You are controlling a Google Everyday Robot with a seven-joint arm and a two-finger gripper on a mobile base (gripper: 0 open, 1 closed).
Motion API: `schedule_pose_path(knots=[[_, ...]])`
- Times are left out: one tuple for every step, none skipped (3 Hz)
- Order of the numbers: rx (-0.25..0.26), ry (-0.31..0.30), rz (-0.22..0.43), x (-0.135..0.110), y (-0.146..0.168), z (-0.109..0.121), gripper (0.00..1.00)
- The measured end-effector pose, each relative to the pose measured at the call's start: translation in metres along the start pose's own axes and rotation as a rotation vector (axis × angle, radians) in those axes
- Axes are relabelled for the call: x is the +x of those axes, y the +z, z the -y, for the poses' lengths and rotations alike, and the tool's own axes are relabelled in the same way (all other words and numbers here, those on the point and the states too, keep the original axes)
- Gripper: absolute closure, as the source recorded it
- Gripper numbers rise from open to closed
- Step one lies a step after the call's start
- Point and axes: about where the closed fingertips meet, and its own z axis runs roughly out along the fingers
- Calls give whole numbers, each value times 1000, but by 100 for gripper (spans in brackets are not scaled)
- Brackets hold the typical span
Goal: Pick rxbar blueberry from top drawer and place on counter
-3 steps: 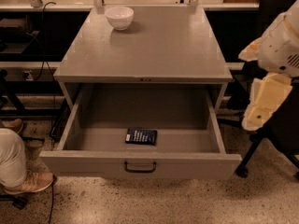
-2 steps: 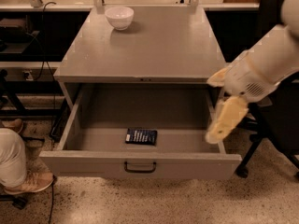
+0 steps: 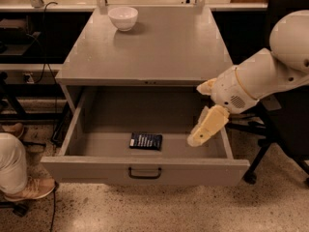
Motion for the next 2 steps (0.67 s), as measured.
schedule_pose_path(knots=[[-5, -1, -4, 1, 0, -2, 0], [19, 1, 6, 6, 24, 12, 0]])
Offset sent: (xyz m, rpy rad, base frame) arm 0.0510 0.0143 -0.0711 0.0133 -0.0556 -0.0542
